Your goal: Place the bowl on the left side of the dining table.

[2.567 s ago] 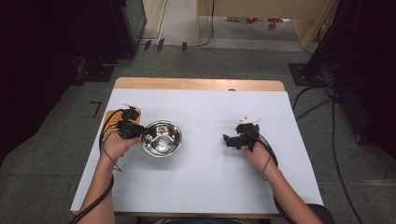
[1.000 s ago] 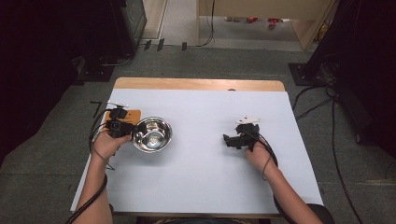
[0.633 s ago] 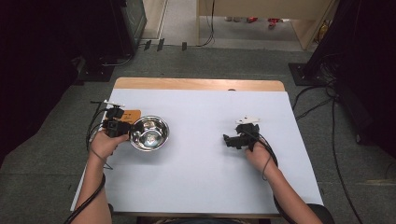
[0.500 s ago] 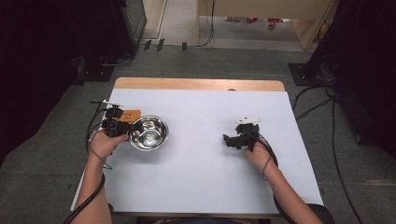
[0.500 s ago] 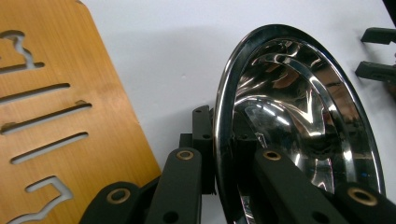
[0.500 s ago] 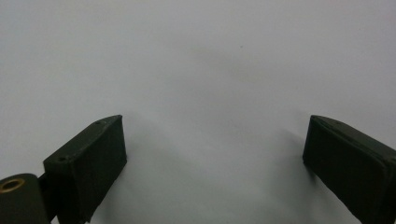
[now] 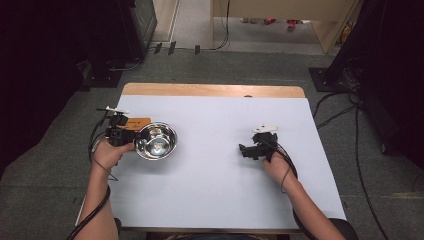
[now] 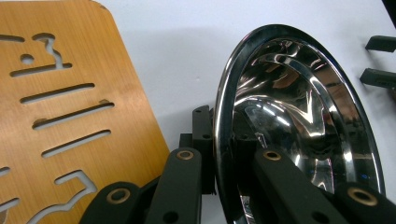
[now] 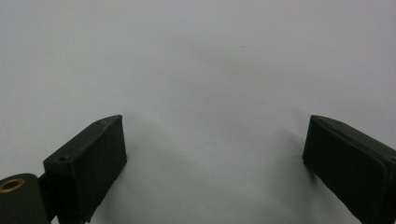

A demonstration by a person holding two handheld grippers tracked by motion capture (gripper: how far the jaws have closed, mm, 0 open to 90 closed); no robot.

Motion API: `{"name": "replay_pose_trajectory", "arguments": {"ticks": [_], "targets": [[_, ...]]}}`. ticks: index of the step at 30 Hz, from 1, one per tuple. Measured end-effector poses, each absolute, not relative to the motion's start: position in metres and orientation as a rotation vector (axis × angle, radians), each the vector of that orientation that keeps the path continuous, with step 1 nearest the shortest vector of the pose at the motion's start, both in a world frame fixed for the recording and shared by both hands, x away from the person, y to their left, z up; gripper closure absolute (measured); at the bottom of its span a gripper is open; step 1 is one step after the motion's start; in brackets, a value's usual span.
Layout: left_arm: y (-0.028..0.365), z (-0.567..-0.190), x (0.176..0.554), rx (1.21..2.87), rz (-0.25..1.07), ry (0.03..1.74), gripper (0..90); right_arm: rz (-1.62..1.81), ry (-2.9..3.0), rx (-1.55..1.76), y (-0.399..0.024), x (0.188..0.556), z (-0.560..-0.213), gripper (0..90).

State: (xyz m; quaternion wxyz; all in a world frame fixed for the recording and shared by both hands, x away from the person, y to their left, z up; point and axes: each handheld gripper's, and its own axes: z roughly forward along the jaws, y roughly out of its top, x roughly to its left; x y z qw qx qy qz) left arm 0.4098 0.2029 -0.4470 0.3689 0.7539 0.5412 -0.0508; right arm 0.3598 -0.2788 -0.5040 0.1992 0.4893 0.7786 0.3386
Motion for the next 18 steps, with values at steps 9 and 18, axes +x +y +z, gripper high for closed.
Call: {"name": "replay_pose_trajectory", "arguments": {"ticks": [9,18], "targets": [[0.208,-0.447,0.411,1.927,-0.119,1.403,85.9,0.947,2.177,1.368,-0.279,0.360,-0.504,5.7],[0.215,-0.447,0.412,1.914,-0.102,1.421,85.9,0.947,2.177,1.369,-0.279,0.360,-0.504,5.7]]}}
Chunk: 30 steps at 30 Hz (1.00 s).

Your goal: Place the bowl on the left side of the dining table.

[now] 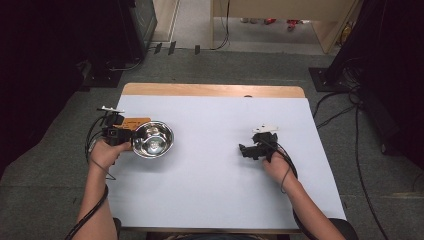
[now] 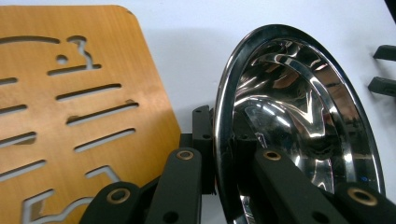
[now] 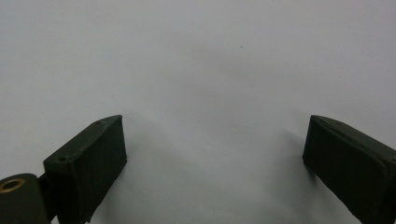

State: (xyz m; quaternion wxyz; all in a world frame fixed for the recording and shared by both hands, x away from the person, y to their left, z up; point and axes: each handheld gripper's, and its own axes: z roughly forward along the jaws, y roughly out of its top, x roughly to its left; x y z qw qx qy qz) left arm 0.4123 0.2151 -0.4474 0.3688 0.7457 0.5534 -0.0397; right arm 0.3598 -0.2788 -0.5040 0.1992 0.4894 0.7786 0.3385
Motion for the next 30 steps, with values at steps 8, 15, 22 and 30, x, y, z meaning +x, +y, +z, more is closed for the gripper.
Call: {"name": "replay_pose_trajectory", "arguments": {"ticks": [8,15,22,30], "targets": [[0.225,-0.449,0.414,1.886,-0.094,1.445,85.9,0.947,2.178,1.368,-0.279,0.360,-0.504,5.7],[0.229,-0.450,0.416,1.873,-0.090,1.457,85.9,0.947,2.178,1.368,-0.279,0.360,-0.504,5.7],[0.233,-0.451,0.417,1.857,-0.079,1.473,85.9,0.947,2.177,1.368,-0.279,0.360,-0.504,5.7],[0.241,-0.452,0.418,1.835,-0.062,1.499,85.9,0.947,2.177,1.369,-0.279,0.360,-0.504,5.7]]}}
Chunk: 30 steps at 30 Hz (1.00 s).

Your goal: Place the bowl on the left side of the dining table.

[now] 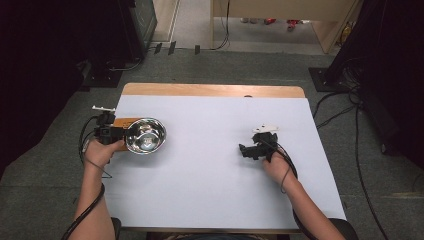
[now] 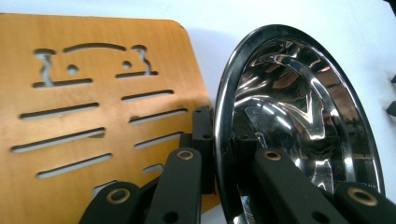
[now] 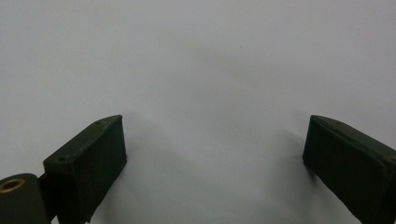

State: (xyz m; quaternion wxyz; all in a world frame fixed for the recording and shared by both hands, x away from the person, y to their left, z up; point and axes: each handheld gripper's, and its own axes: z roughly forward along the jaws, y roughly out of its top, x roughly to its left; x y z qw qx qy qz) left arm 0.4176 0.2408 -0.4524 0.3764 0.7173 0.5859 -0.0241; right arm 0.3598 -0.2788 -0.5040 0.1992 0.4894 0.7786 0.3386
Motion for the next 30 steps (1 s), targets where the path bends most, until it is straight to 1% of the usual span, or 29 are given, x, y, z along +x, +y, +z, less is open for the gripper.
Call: {"name": "replay_pose_trajectory", "arguments": {"ticks": [30], "targets": [[0.260,-0.456,0.417,1.735,0.025,1.591,85.7,0.947,2.178,1.368,-0.279,0.360,-0.504,5.7]]}}
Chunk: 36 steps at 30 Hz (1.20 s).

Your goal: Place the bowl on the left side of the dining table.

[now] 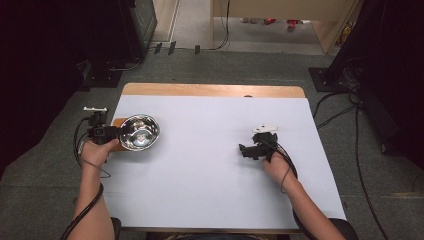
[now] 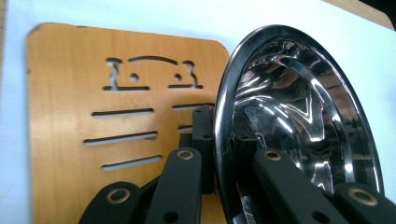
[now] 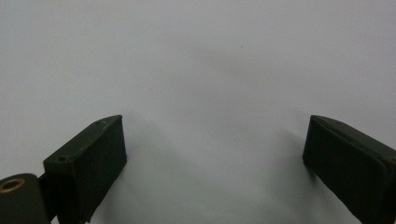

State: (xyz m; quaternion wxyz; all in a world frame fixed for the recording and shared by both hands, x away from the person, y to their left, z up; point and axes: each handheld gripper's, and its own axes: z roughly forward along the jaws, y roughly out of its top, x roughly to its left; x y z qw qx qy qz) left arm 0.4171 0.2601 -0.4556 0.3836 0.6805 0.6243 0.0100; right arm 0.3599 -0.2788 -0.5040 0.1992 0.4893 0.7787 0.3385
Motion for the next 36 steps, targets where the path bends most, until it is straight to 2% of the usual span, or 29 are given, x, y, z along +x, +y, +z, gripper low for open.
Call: {"name": "replay_pose_trajectory", "arguments": {"ticks": [36], "targets": [[0.287,-0.465,0.420,1.655,0.083,1.684,85.6,0.947,2.177,1.369,-0.279,0.360,-0.504,5.7]]}}
